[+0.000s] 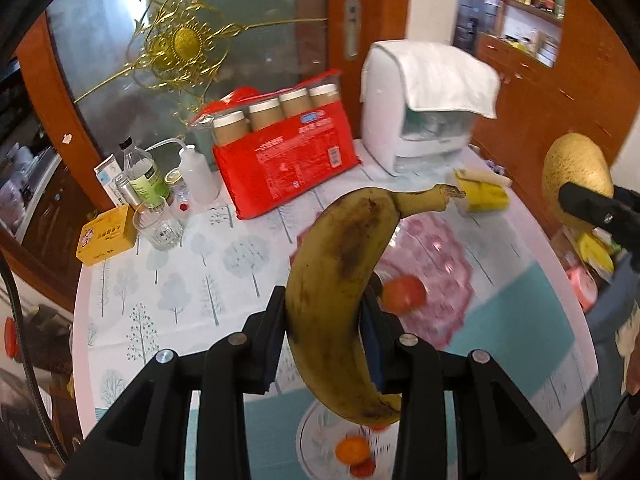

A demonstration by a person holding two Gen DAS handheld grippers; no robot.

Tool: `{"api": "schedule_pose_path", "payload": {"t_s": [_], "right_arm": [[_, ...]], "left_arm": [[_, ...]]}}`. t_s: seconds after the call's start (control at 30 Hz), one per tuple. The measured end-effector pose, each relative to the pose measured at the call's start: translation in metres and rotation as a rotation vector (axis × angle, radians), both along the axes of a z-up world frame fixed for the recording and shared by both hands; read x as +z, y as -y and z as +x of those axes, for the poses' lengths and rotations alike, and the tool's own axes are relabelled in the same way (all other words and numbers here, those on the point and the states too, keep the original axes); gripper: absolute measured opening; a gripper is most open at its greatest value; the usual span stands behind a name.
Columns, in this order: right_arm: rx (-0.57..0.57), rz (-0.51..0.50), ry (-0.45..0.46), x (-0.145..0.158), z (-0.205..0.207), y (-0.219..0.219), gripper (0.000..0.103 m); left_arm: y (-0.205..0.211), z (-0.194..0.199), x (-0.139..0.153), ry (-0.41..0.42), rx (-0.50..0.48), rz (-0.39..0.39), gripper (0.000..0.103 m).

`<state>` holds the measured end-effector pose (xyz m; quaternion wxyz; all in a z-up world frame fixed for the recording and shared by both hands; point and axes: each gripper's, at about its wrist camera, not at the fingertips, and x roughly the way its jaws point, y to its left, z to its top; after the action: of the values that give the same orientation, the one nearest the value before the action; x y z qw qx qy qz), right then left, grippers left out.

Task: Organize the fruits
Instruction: 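Carry the banana and pear over the pink bowl with both tools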

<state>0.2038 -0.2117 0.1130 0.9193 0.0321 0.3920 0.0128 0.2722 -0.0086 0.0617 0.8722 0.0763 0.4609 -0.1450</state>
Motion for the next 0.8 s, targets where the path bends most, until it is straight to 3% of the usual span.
{"api": "schedule_pose_path", "payload": {"t_s": [0.1, 0.23, 0.43, 0.63, 0.8], "right_arm": [[0.025, 0.005, -0.039, -0.025, 0.033, 0.005, 0.075], [0.037, 0.034, -0.138, -0.079, 0.075, 0.014, 0.075], [0.067, 0.053, -0.258, -0.154, 0.101, 0.013, 0.075], [0.077, 0.074, -0.299, -0.197, 0.118, 0.014, 0.075], [0.077, 0.073, -0.308, -0.216, 0.13, 0.01, 0.075]], "left_arm": [[0.012, 0.028, -0.019, -0.026, 0.019, 0.022, 0.033], [0.038, 0.059, -0.053, -0.043, -0.054, 0.07, 0.033], [0.066, 0.104, -0.108, -0.083, -0.131, 0.197, 0.033], [0.078, 0.135, -0.152, -0.118, -0.185, 0.27, 0.033], [0.087, 0.143, -0.168, -0.111, -0.244, 0.294, 0.033]]}}
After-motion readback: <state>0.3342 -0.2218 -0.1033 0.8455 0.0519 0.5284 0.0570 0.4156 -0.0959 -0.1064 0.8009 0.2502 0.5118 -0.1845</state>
